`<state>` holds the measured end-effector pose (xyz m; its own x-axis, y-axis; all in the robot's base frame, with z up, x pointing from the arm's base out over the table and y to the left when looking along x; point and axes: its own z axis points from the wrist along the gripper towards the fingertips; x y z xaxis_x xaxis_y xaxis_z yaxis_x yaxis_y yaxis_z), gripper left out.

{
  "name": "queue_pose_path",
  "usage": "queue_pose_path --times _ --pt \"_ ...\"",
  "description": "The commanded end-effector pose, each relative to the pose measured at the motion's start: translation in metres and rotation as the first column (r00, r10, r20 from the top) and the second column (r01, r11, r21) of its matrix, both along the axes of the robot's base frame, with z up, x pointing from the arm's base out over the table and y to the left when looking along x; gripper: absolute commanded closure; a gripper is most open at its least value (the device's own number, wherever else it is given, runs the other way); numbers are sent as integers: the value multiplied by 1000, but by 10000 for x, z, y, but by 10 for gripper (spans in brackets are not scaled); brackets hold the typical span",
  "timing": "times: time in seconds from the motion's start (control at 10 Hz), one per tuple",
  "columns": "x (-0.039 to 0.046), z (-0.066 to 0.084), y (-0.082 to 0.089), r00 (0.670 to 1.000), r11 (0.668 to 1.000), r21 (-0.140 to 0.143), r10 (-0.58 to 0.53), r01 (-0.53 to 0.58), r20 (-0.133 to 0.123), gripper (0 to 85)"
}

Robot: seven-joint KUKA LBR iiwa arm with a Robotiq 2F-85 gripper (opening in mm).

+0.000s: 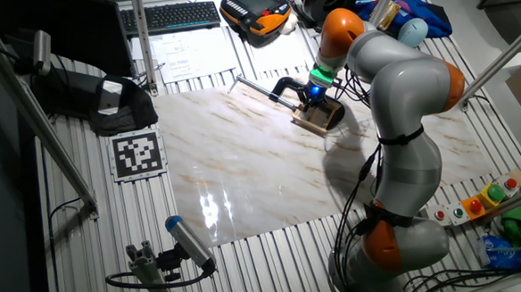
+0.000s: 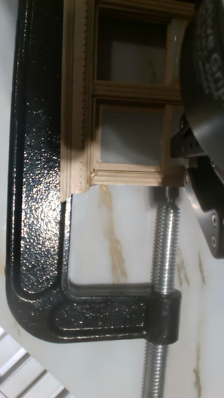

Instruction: Open a sliding window

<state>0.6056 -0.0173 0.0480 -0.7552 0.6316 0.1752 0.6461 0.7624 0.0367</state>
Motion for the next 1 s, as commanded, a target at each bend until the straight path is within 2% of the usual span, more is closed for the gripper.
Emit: queue_pose_path --times 0.0,0.4,0.9 --pt "-1 2 1 1000 1000 0 0 0 0 850" --pt "-12 17 17 1000 1000 0 -5 5 -2 850" --pt "-6 -47 11 1000 1000 -3 -2 2 2 850"
